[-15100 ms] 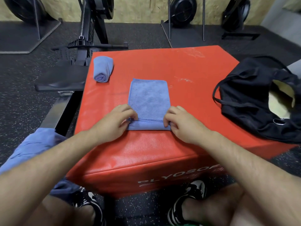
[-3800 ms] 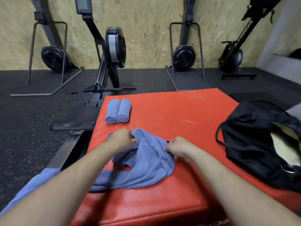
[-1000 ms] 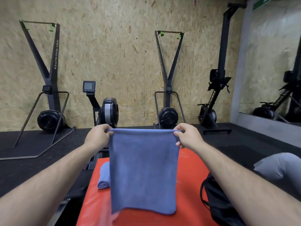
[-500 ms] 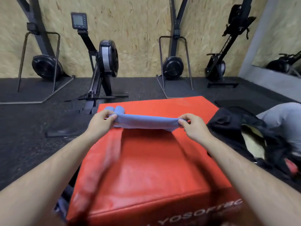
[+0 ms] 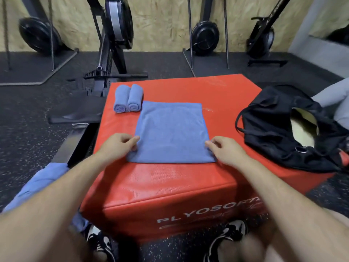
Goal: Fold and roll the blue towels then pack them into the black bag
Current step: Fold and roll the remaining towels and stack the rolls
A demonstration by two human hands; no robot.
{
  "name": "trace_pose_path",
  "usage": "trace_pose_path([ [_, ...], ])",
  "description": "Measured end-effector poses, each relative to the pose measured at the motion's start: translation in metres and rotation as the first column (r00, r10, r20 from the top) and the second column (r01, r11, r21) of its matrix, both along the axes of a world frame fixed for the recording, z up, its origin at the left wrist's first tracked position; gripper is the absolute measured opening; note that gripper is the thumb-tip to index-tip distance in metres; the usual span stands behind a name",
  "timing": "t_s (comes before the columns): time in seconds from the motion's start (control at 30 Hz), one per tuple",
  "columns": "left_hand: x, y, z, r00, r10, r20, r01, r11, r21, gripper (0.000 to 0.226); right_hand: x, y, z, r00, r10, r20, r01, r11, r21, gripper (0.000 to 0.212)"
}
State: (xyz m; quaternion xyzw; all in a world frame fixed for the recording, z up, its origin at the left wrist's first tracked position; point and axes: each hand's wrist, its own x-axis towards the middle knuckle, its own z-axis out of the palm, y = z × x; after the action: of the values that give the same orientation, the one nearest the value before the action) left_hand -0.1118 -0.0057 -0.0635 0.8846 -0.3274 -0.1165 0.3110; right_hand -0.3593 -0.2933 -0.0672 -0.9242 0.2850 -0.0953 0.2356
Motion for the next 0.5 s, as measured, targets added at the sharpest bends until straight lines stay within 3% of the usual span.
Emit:
trace_pose_path([
  [0.13,-0.003,-0.023,-0.004,0.943,-0.066,0.327,0.045,0.996,0.071,0.015,0.025,0.015,0.002,0.994,0.070,-0.088,-0.090,0.966,-0.243,0.019],
  [0.23,-0.009,-0.047,-0.006,0.908,-0.155,0.388,0.109,0.984,0.140,0.013,0.052,0.031,0.004,0.987,0.094,-0.127,-0.131,0.937,-0.325,0.029],
  [0.37,-0.009,-0.070,-0.014,0.908,-0.229,0.351,0.131,0.951,0.280,0.034,0.075,0.040,-0.003,0.972,0.077,-0.222,-0.141,0.947,-0.290,0.044],
  [0.5,-0.008,-0.075,-0.012,0.908,-0.241,0.343,0.132,0.941,0.312,0.032,0.078,0.041,0.000,0.968,0.065,-0.244,-0.131,0.955,-0.264,0.046],
])
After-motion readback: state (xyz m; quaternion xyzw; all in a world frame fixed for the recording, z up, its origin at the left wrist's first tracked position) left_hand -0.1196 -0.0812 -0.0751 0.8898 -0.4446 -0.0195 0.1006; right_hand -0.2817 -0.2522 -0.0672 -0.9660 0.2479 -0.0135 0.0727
